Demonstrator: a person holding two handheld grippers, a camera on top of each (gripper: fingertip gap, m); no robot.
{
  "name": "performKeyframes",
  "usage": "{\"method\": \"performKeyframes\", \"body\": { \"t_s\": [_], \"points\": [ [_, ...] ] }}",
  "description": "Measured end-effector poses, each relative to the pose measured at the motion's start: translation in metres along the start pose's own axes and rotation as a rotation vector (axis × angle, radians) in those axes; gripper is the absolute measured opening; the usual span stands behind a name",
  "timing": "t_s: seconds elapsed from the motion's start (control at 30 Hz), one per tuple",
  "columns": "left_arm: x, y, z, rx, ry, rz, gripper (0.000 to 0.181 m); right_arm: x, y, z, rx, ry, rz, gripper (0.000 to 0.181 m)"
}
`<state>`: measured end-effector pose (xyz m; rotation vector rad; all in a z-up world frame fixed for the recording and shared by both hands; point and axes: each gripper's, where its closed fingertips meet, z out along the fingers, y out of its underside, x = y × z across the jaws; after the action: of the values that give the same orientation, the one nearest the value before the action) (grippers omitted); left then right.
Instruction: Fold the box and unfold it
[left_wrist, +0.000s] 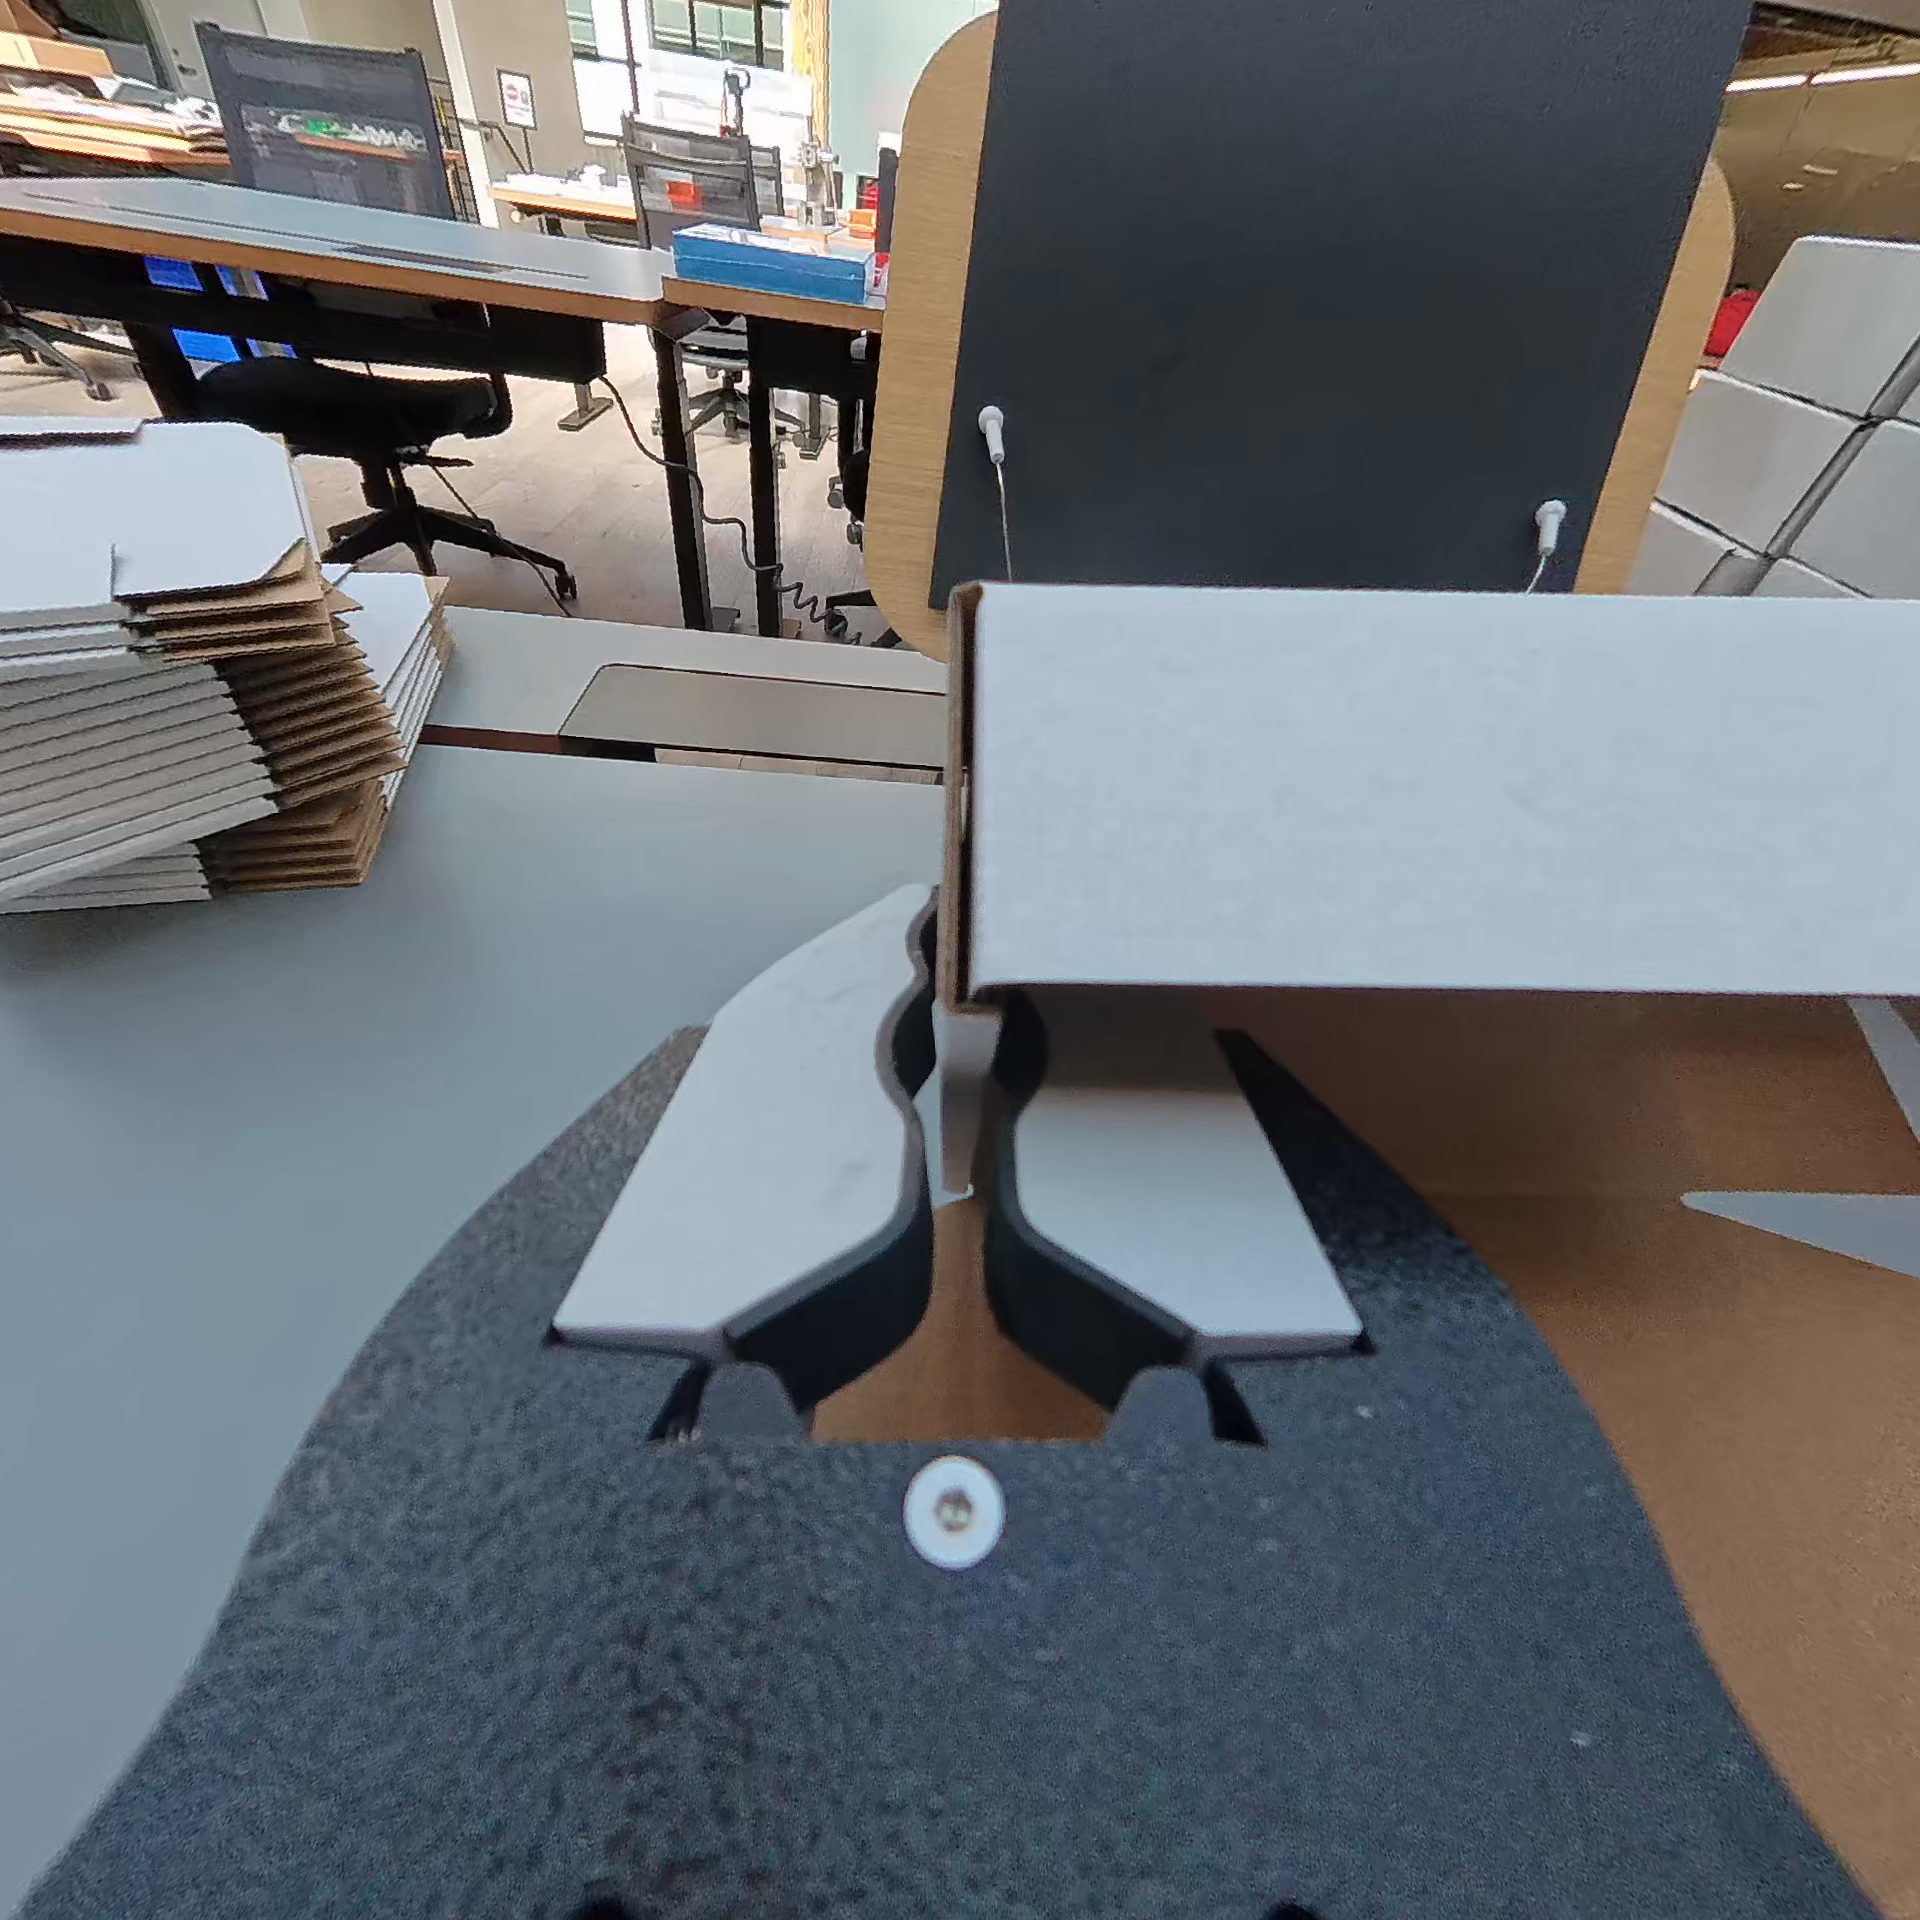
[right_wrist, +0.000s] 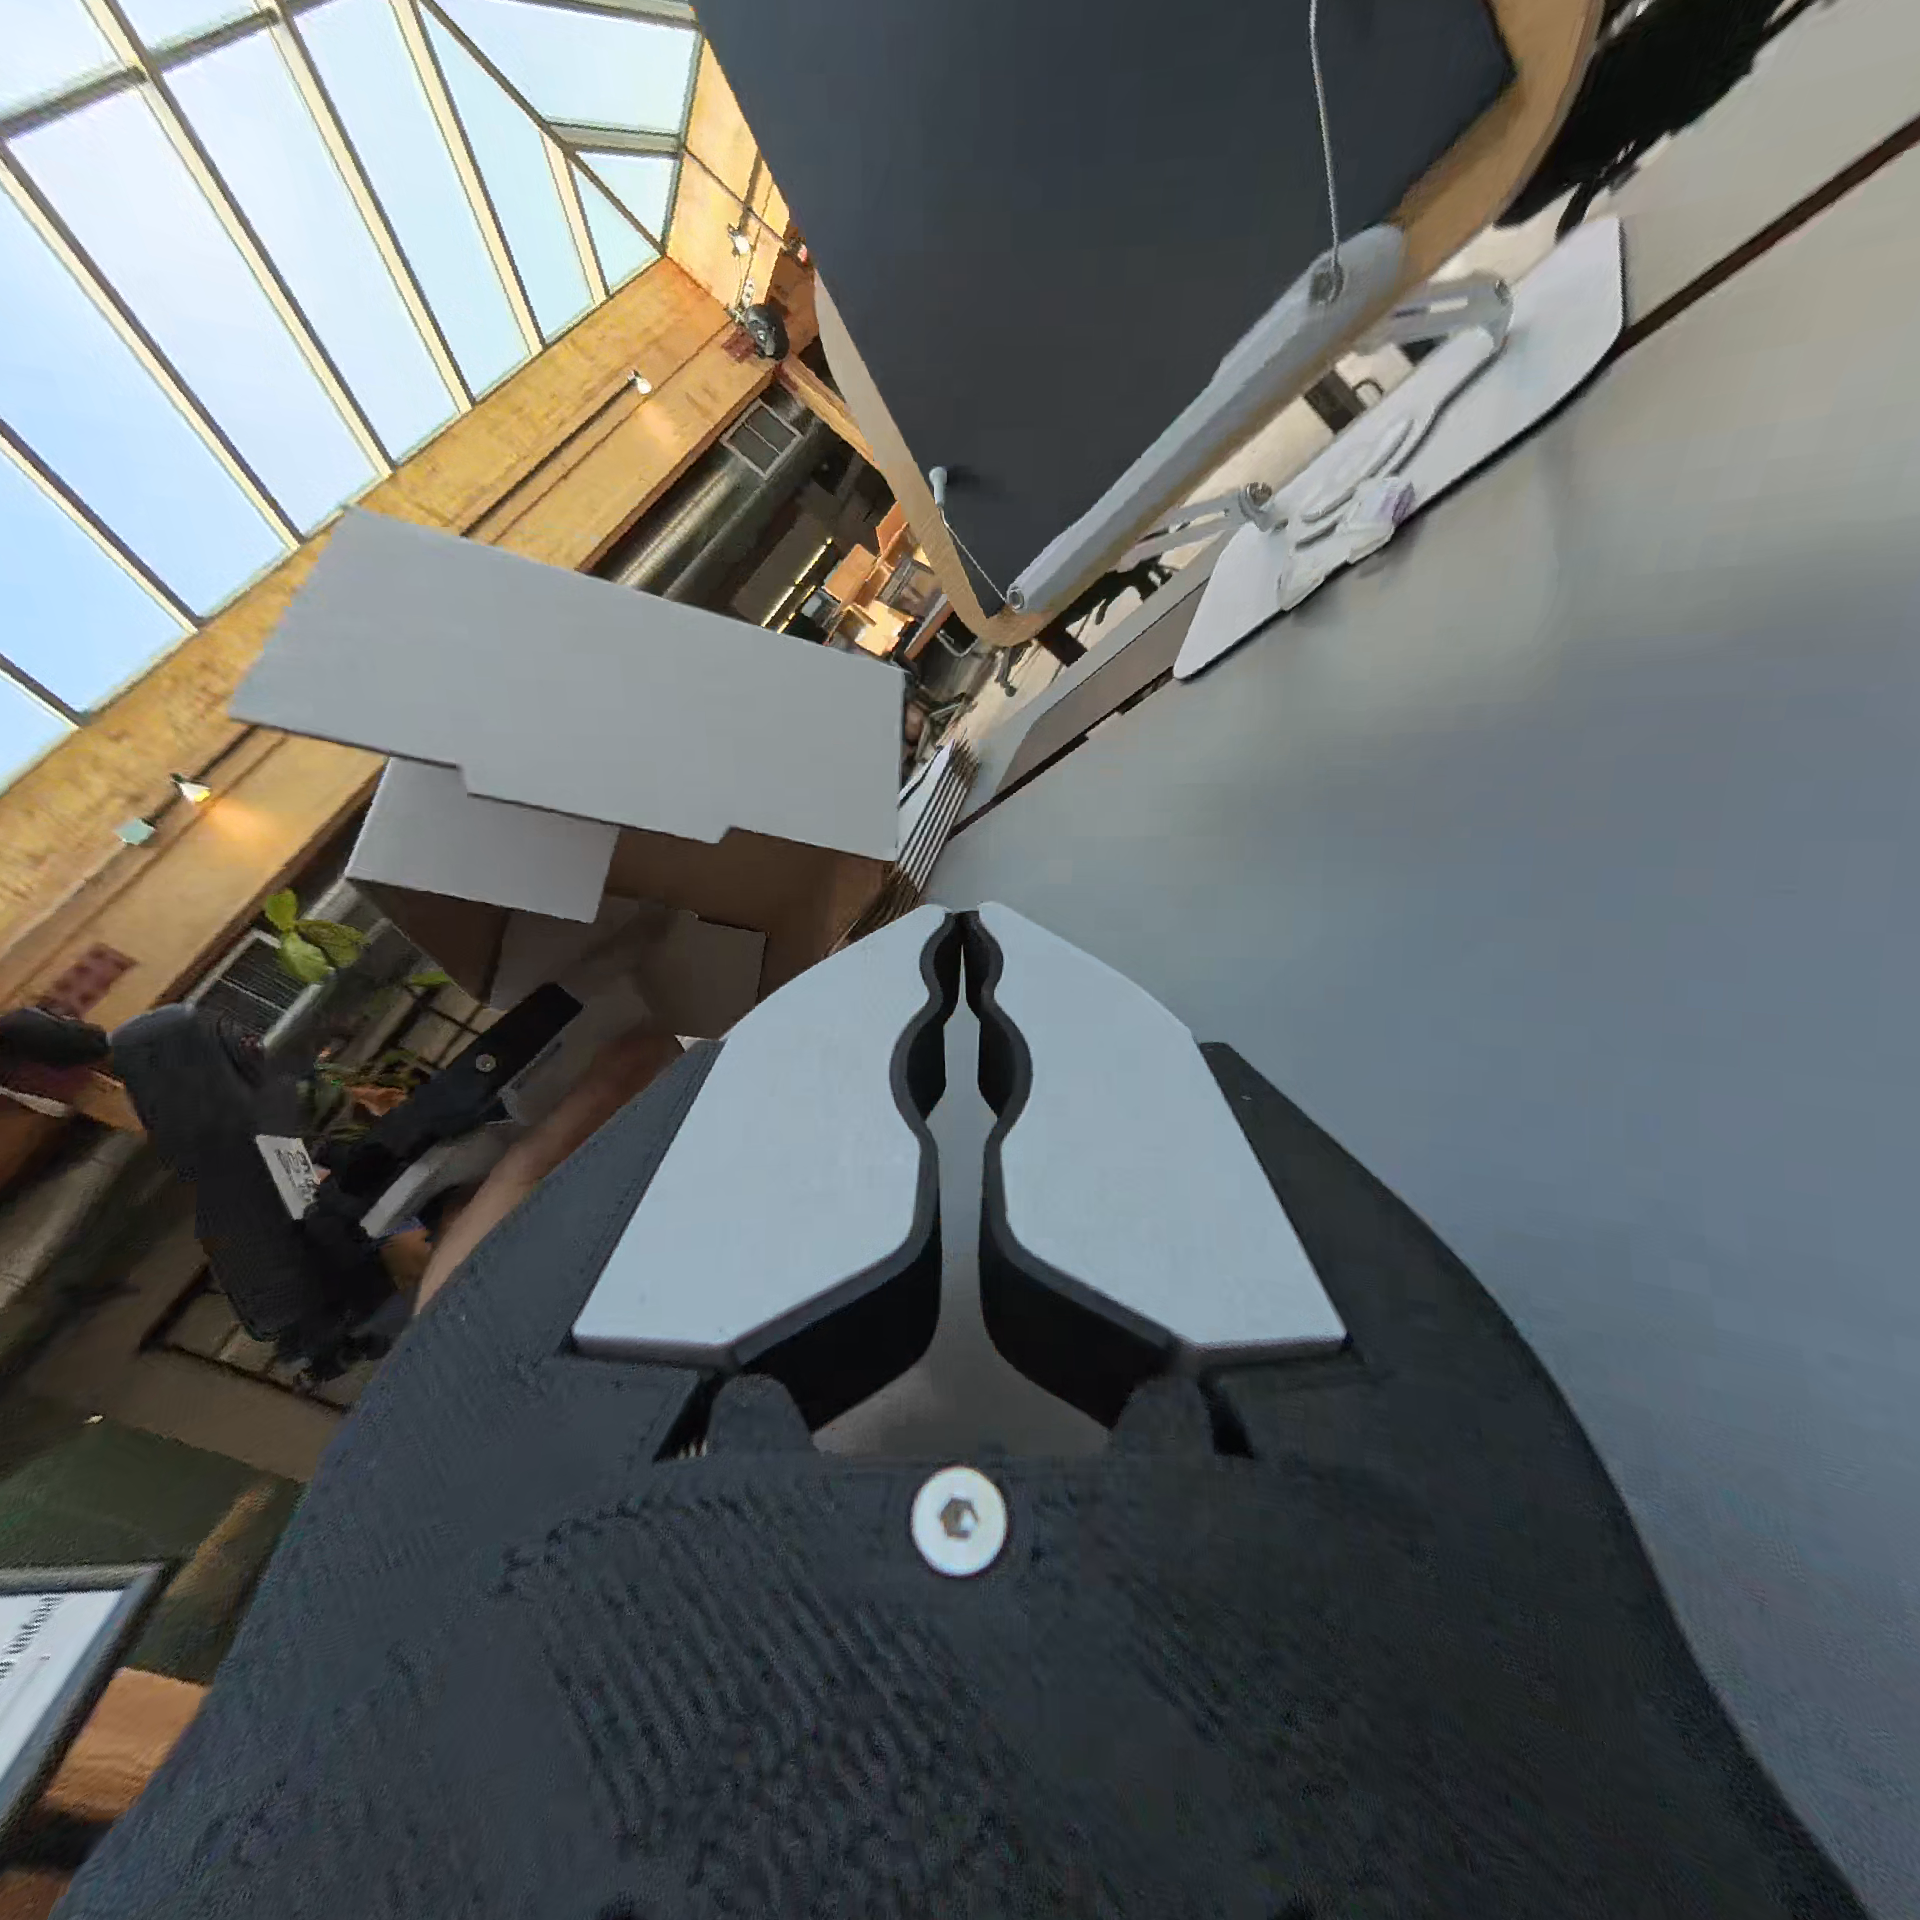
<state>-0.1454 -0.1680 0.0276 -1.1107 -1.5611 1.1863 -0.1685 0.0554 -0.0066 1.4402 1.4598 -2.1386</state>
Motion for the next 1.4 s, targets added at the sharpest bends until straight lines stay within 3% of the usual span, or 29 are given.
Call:
{"method": "performKeyframes", "body": {
  "t_s": [0.17,0.4,0.57,0.7,1.13,1.4],
  "points": [
    [0.006,-0.003,-0.005,0.016,0.053,-0.039,0.005,0.010,0.012,0.014,-0.084,-0.121,0.252,0.000],
    [0.013,0.008,-0.002,-0.017,0.087,-0.025,0.005,-0.006,0.015,0.023,-0.011,-0.234,0.368,0.000],
    [0.014,0.013,0.000,-0.027,0.078,0.016,0.005,-0.008,0.007,0.020,0.057,-0.268,0.348,0.000],
    [0.014,0.012,0.000,-0.031,0.066,0.065,0.006,-0.014,0.002,0.018,0.058,-0.263,0.185,0.000],
    [0.022,0.027,0.002,-0.071,0.061,0.160,0.008,-0.017,-0.014,0.008,0.136,-0.041,-0.351,0.000],
    [0.023,0.026,0.002,-0.073,0.085,0.086,0.007,-0.026,-0.012,0.002,0.181,-0.057,-0.410,0.000]
  ]
}}
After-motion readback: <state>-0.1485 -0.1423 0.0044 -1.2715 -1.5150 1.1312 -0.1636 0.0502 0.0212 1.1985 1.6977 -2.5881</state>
